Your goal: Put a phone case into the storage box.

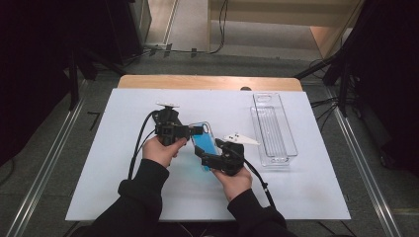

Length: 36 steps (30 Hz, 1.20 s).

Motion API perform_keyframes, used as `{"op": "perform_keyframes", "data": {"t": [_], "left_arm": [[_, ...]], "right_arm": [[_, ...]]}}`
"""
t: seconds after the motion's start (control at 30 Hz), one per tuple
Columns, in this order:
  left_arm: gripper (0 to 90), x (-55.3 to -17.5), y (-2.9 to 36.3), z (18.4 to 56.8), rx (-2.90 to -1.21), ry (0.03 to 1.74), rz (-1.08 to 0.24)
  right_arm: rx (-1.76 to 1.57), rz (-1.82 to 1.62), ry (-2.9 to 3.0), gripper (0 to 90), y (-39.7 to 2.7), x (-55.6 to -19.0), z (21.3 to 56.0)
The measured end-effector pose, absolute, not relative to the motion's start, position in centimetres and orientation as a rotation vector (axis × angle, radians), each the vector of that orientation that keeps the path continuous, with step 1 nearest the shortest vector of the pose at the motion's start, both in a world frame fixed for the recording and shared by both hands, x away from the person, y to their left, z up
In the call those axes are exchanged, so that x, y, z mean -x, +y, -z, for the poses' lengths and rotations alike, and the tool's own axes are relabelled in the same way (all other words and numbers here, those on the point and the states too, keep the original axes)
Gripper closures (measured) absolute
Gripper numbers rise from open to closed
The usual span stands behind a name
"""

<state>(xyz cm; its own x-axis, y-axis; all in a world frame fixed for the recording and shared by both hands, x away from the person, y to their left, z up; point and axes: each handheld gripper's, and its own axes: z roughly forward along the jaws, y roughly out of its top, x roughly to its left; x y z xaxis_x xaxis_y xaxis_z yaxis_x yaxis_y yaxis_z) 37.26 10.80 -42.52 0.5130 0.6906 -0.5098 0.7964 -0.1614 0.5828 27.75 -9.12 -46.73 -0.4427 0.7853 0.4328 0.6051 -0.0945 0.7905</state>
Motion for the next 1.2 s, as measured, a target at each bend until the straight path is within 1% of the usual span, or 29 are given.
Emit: {"op": "perform_keyframes", "data": {"t": [0.23,0.33,0.5,0.7,0.77,0.87,0.9,0.93,1.1,1.2], "left_arm": [[73.9,-37.2,11.1,42.4,-1.833,1.222,0.220],[79.7,-37.3,11.5,42.4,-1.789,1.221,0.265],[83.0,-37.0,11.4,42.1,-1.780,1.211,0.257],[84.9,-37.0,11.5,42.0,-1.772,1.204,0.286],[86.2,-36.8,11.4,41.8,-1.767,1.189,0.303],[86.5,-36.6,11.2,41.4,-1.780,1.170,0.280],[86.6,-36.6,11.2,41.3,-1.773,1.167,0.280],[86.6,-36.5,11.2,41.2,-1.773,1.165,0.276],[86.5,-36.4,11.2,40.9,-1.782,1.157,0.243],[86.4,-36.3,11.2,40.8,-1.794,1.148,0.197]], "right_arm": [[-1.520,-1.582,1.989,14.5,-8.8,-27.7,46.8],[-1.511,-1.594,1.987,14.5,-8.8,-27.7,46.8],[-1.484,-1.588,1.987,14.4,-8.7,-27.7,46.9],[-1.441,-1.567,1.994,13.6,-8.6,-27.7,47.0],[-1.390,-1.501,2.012,13.4,-8.4,-27.7,46.9],[-1.373,-1.486,2.063,9.5,-8.4,-28.0,46.7],[-1.369,-1.492,2.082,6.7,-8.5,-28.1,46.7],[-1.376,-1.484,2.096,0.0,-8.6,-28.2,46.7],[-1.368,-1.466,2.150,0.0,-9.1,-28.7,46.2],[-1.361,-1.446,2.198,0.0,-9.4,-28.9,46.0]]}}
